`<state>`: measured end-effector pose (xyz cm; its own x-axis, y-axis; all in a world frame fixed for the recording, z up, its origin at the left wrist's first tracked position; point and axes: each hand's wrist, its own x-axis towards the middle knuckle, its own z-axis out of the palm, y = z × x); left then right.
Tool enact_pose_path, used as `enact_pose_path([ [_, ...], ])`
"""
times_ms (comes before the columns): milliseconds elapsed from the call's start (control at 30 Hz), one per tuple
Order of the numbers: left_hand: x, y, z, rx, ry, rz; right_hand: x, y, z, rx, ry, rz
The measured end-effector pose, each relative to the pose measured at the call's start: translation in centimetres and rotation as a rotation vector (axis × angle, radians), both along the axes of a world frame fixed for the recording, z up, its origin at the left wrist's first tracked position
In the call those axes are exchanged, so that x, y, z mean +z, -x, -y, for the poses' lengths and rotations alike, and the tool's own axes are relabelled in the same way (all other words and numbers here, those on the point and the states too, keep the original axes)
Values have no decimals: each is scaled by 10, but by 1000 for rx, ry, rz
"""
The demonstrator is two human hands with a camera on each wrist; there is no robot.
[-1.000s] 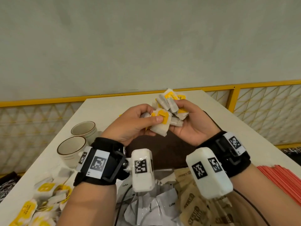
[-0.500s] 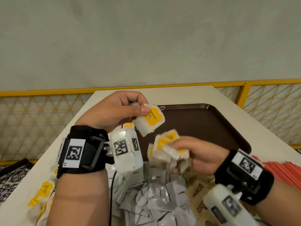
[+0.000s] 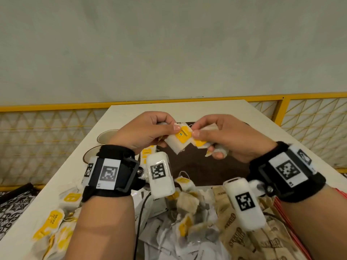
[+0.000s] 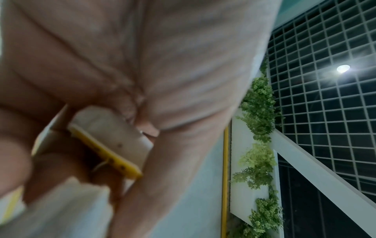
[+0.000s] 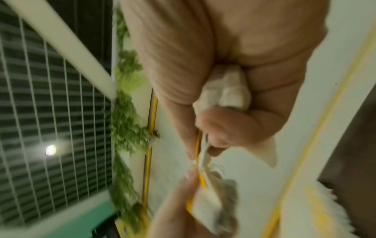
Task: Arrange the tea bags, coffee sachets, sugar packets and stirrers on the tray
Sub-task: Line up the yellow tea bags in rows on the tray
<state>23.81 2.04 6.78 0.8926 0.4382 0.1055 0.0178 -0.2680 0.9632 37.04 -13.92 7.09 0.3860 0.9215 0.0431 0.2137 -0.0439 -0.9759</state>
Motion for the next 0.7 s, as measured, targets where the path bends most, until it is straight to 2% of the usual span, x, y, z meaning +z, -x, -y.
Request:
enact_pose_path([
  [67, -2, -4, 0, 14, 38, 25, 7, -4, -3, -3, -47, -42],
  [167, -5, -9, 2, 30, 82, 61, 7, -3, -10, 6, -52, -6],
  [367, -6, -14, 5, 57, 84, 104, -2, -3, -17, -2, -83, 10],
  [600, -2, -17, 13, 35, 121, 164, 6, -6, -20, -28, -154, 25],
  [700, -1, -18, 14, 69, 225, 182, 12, -10, -22, -65, -186, 38],
])
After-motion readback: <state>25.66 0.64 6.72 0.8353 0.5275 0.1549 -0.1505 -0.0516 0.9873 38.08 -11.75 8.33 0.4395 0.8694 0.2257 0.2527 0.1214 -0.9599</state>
